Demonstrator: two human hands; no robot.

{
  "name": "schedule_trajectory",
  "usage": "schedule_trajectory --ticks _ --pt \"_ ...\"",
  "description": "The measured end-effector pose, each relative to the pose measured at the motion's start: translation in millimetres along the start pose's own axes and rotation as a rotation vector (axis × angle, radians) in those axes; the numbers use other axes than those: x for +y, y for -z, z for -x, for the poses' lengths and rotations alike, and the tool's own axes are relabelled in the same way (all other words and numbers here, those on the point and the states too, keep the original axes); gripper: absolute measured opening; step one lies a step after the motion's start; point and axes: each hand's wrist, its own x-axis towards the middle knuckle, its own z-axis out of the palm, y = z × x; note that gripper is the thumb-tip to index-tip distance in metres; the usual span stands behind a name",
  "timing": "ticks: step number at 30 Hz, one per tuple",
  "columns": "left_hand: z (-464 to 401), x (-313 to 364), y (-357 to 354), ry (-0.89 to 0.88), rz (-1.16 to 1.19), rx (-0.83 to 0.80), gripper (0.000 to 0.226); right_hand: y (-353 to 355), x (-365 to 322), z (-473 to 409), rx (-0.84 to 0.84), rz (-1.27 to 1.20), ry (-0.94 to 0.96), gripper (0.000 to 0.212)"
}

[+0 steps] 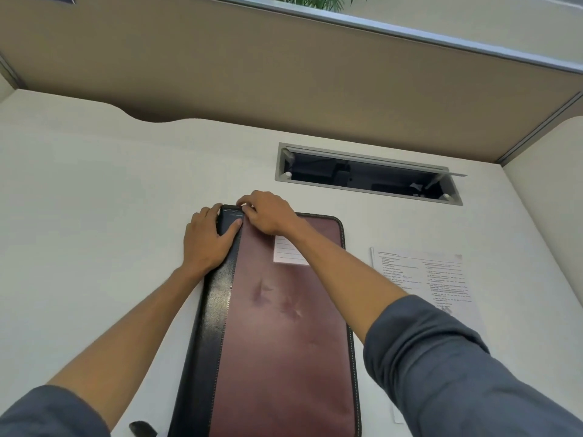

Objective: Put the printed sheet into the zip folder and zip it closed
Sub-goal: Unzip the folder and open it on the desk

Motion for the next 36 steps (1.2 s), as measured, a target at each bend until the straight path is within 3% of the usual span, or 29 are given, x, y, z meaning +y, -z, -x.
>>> schedule_trajectory --ticks 4,10,19,25,28,33,36 --pt "2.2 -0.7 -0.7 0.03 0.112 0.032 0.063 -0.7 -11.3 -16.1 -0.048 -0.137 -0.032 0.038" --pt "2.5 -3.1 -1.2 0.07 0.176 0.037 0.069 5.7 -21.7 -34.7 -0.212 -0.043 0.018 0.043" --pt "-2.5 -2.3 0.3 -0.038 0.021 -0.028 0.045 21.7 -15.7 -46.6 -0.221 -0.004 0.064 0.029" --pt "-9.2 5.6 -0.7 0.011 -0.057 -0.037 0.035 30.9 -15.0 -52.0 -0.245 0.046 0.147 0.022" --pt "-8.2 5.1 -1.8 0.003 -0.042 -0.013 0.03 33.7 -17.1 -53.1 -0.242 0.179 0.212 0.018" --pt "-8.8 2.1 -1.9 -0.003 -0.017 -0.01 0.027 31.7 -19.2 -44.3 -0.167 0.718 0.458 0.02" --pt "-9.1 1.2 0.1 -0.023 -0.006 -0.016 0.027 40.0 0.6 -35.0 -0.171 0.85 0.505 0.021"
